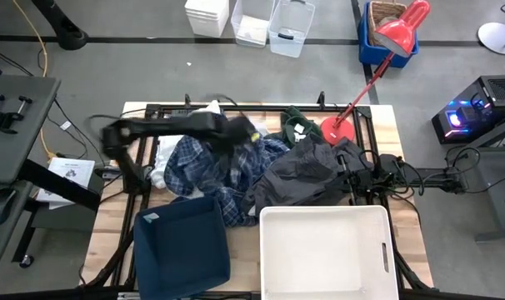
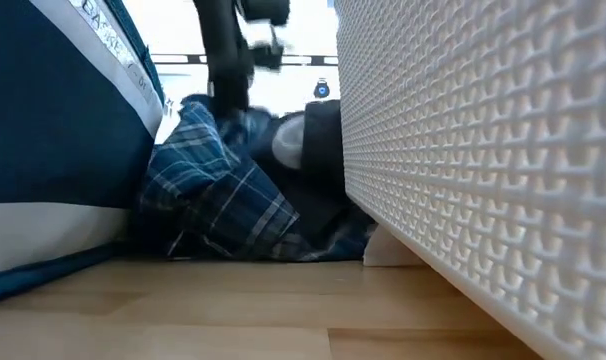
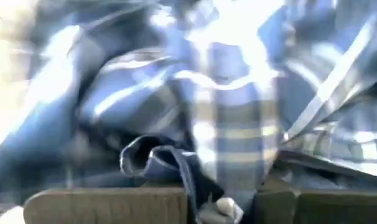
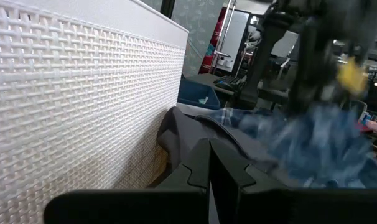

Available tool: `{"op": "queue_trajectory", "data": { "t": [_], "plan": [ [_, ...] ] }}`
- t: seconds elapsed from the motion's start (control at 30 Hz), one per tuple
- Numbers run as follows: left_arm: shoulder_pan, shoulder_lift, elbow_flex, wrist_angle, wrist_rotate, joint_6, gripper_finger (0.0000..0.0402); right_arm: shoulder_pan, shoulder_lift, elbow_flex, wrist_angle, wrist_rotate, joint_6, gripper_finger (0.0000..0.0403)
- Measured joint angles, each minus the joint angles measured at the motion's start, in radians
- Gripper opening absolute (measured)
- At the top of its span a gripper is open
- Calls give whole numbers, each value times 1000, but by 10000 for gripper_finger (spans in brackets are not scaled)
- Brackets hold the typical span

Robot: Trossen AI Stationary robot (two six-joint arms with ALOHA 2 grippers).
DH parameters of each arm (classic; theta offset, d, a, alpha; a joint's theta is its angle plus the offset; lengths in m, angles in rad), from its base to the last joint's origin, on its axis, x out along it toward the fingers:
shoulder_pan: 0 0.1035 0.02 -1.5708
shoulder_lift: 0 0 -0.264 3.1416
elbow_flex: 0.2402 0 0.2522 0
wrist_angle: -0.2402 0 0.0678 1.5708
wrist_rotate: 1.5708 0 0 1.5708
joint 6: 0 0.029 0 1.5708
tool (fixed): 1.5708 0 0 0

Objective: Sort clothes
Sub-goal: Put the blue checkered long-sleeve shirt into the white laundry bin

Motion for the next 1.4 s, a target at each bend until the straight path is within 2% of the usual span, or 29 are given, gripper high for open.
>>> {"op": "queue_trajectory", "data": {
  "t": [0.1, 0.2, 0.3, 0.43, 0.5, 0.57, 0.67, 0.8, 0.9, 1.0, 1.13, 1.23, 1.4],
  "plan": [
    [2, -150, 81, 1, -62, 48, 27, 0, 0, 0, 0, 0, 0, 0],
    [-14, -290, 160, 94, -83, 153, 27, 0, 0, 0, 0, 0, 0, 0],
    [-63, -379, 203, 272, -52, 254, 27, 0, 0, 0, 0, 0, 0, 0],
    [-142, -442, 206, 557, -73, 370, 26, 0, 0, 0, 0, 0, 0, 0],
    [-169, -454, 207, 714, -58, 388, 26, 0, 0, 0, 0, 0, 0, 0],
    [-194, -446, 209, 855, 8, 359, 26, 0, 0, 0, 0, 0, 0, 0],
    [-238, -399, 209, 1035, 117, 280, 26, 0, 0, 0, 0, 0, 0, 0],
    [-299, -300, 208, 1239, 264, 315, 26, 0, 0, 0, 0, 0, 0, 0],
    [-312, -202, 276, 1426, 398, 298, 26, 0, 0, 0, 0, 0, 0, 0],
    [-311, -94, 400, 1567, 534, 186, 26, 0, 0, 0, 0, 0, 0, 0],
    [-311, 69, 585, 1623, 716, 13, 26, 0, 0, 0, 0, 0, 0, 0],
    [-312, 180, 697, 1630, 803, -101, 26, 0, 0, 0, 0, 0, 0, 0],
    [-309, 329, 799, 1647, 808, -220, 26, 0, 0, 0, 0, 0, 0, 0]
  ]
}}
